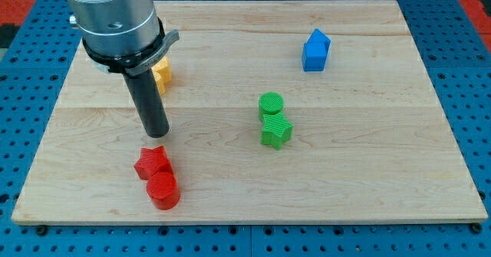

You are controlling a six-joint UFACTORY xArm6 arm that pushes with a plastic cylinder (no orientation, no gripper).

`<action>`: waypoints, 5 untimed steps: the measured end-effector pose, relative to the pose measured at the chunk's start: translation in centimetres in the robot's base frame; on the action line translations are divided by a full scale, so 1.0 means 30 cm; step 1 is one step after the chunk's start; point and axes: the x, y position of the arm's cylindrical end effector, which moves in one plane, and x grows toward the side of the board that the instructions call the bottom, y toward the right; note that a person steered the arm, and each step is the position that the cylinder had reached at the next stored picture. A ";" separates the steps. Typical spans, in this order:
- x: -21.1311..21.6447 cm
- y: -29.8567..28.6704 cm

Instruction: Place the red star below the yellow blocks

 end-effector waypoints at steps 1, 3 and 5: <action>0.012 0.096; 0.040 0.366; 0.337 0.303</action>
